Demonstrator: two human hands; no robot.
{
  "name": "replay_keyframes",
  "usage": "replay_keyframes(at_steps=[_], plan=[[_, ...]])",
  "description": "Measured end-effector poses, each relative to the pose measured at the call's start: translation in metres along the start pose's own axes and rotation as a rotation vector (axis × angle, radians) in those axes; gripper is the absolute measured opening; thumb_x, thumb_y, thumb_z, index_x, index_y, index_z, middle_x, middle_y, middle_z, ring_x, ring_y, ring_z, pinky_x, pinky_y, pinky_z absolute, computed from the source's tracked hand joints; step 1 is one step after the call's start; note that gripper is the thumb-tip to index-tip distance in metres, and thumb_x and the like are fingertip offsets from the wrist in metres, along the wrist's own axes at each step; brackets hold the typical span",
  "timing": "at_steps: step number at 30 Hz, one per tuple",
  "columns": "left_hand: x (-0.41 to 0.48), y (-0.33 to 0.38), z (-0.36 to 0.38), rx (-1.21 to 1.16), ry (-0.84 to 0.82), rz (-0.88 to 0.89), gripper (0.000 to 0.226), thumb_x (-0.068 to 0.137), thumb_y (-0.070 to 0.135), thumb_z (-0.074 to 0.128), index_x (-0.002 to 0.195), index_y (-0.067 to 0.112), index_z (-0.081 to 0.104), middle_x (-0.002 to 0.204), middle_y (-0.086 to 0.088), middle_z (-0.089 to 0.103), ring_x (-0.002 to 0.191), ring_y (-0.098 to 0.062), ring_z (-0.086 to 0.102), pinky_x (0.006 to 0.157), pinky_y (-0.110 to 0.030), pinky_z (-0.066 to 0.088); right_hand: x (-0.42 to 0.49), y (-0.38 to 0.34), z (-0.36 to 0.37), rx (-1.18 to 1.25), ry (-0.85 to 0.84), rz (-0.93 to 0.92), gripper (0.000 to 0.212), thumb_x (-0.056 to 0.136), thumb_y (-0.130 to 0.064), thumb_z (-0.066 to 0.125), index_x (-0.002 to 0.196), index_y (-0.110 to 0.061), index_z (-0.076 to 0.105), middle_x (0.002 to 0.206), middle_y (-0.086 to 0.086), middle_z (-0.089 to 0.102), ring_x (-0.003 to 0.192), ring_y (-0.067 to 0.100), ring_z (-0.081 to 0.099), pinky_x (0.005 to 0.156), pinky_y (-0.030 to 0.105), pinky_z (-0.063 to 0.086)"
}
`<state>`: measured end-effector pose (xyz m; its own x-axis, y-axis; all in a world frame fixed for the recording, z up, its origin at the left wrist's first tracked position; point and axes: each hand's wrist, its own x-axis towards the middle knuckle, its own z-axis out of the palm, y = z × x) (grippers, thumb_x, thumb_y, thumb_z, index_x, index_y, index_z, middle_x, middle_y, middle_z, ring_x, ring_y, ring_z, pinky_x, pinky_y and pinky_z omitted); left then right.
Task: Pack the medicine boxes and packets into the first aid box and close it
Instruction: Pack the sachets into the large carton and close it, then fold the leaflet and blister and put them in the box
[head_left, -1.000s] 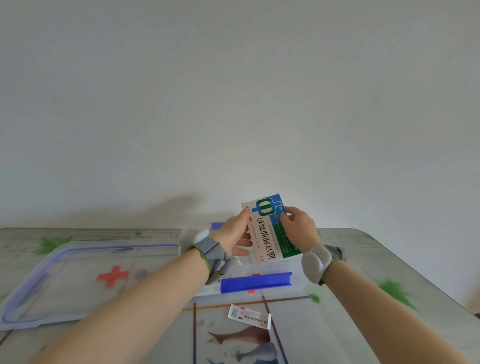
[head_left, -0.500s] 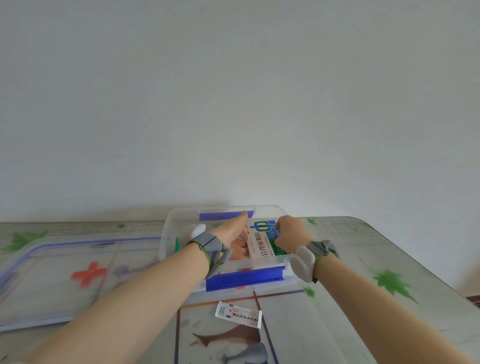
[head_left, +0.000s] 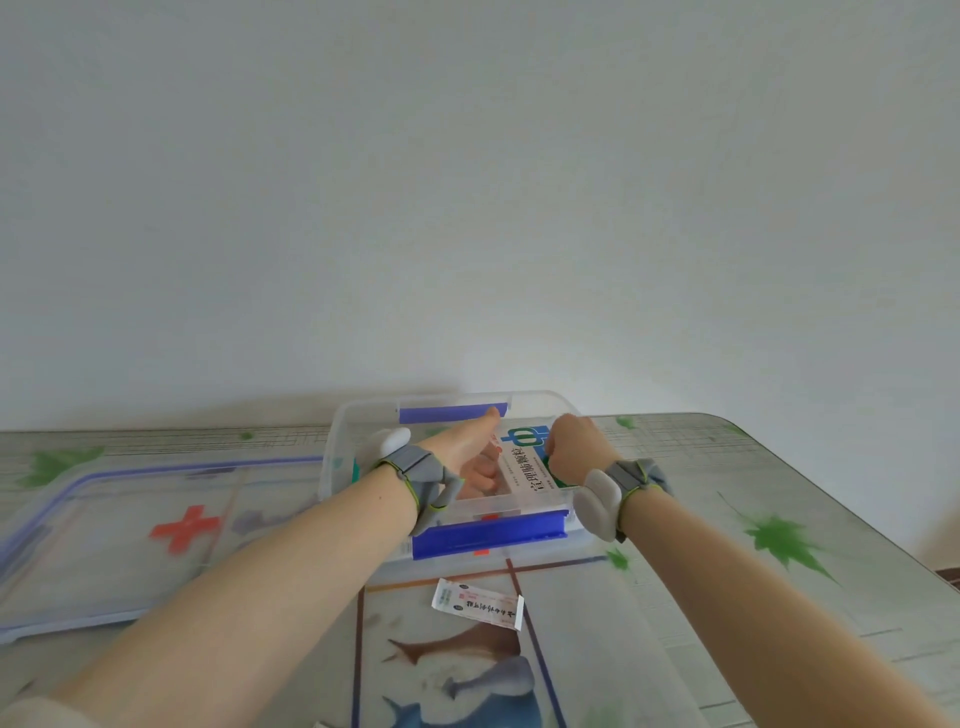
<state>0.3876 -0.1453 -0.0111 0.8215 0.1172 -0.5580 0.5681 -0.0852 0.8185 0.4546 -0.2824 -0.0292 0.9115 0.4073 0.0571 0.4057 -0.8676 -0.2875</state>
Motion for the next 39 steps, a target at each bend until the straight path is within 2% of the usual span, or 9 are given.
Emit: replay_keyframes(at_steps=[5,10,12,17,21,25,29,33,39], plan=[[-0.043,0.001,-0.014,0.102,0.138,0.08,0.065,0.094,0.058,0.023,0.131,0.009,0.043,0.132,-0.01,0.047,0.117,-0.025,0.05,0.085,-0.037,0.044,-0.016,-0.01,-0.015,0.182,0.19,-0.012,0.033,0.085,0.004,0.047,0.109,-0.008,0.066,0.116,0.01,0.064,0.102,0.024,0.062,0.086,0.031,0.052],[-0.097,-0.01,-0.021,0.46,0.442,0.501,0.04,0.098,0.043,0.026,0.071,0.016,0.038,0.074,-0.002,0.039,0.071,-0.018,0.041,0.065,-0.03,0.034,-0.047,-0.025,-0.026,0.222,0.233,-0.026,0.035,0.085,-0.001,0.048,0.113,-0.014,0.065,0.116,0.007,0.066,0.101,0.024,0.062,0.085,0.035,0.053],[-0.12,-0.02,-0.024,0.592,0.541,0.627,0.037,0.098,0.037,0.031,0.071,0.013,0.041,0.068,-0.001,0.041,0.062,-0.015,0.04,0.058,-0.028,0.032,-0.066,-0.032,-0.031,0.252,0.265,-0.067,0.033,0.086,-0.004,0.048,0.111,-0.014,0.067,0.113,0.005,0.067,0.1,0.024,0.063,0.085,0.034,0.053],[-0.161,-0.062,-0.033,0.822,0.651,0.721,0.027,0.092,0.03,0.05,0.101,0.011,0.066,0.102,-0.002,0.062,0.096,-0.019,0.059,0.08,-0.028,0.043,-0.125,-0.058,-0.03,0.294,0.285,-0.247,0.023,0.09,-0.018,0.048,0.086,-0.007,0.068,0.084,0.008,0.071,0.078,0.026,0.067,0.07,0.035,0.055],[-0.179,-0.109,-0.034,0.947,0.617,0.686,0.02,0.089,0.028,0.055,0.099,0.016,0.067,0.1,0.001,0.062,0.09,-0.014,0.057,0.075,-0.023,0.04,-0.167,-0.069,-0.014,0.188,-0.036,-0.28,0.039,0.09,-0.033,0.05,0.074,-0.001,0.065,0.072,0.014,0.071,0.063,0.024,0.066,0.073,0.039,0.059],[-0.193,-0.152,-0.031,1.043,0.419,0.509,0.025,0.086,0.027,0.058,0.108,0.016,0.066,0.109,0.001,0.065,0.093,-0.013,0.058,0.076,-0.02,0.041,-0.203,-0.064,0.01,0.06,-0.445,-0.194,0.045,0.075,-0.059,0.059,0.06,-0.017,0.062,0.049,-0.003,0.065,0.041,0.009,0.059,0.067,0.033,0.059],[-0.201,-0.18,-0.024,1.109,0.228,0.375,0.037,0.085,0.03,0.063,0.119,0.015,0.06,0.123,0.0,0.059,0.11,-0.016,0.056,0.081,-0.019,0.039,-0.217,-0.064,0.029,0.013,-0.641,-0.144,0.049,0.063,-0.061,0.067,0.077,-0.015,0.069,0.064,-0.001,0.074,0.052,0.011,0.069,0.072,0.029,0.058],[-0.204,-0.197,-0.021,1.147,0.199,0.348,0.047,0.083,0.034,0.066,0.126,0.016,0.056,0.13,-0.004,0.051,0.117,-0.019,0.05,0.088,-0.021,0.036,-0.22,-0.072,0.037,0.094,-0.676,-0.15,0.022,0.075,-0.034,0.071,0.07,-0.014,0.066,0.062,-0.001,0.073,0.052,0.007,0.068,0.063,0.025,0.057],[-0.205,-0.206,-0.029,1.086,0.212,0.372,0.082,0.067,0.046,0.079,0.135,0.019,0.042,0.135,-0.001,0.046,0.12,-0.019,0.047,0.099,-0.028,0.04,-0.214,-0.071,0.041,0.377,-0.459,-0.1,0.011,0.084,-0.014,0.06,0.095,-0.017,0.058,0.077,-0.003,0.059,0.057,0.008,0.059,0.048,0.016,0.05]])
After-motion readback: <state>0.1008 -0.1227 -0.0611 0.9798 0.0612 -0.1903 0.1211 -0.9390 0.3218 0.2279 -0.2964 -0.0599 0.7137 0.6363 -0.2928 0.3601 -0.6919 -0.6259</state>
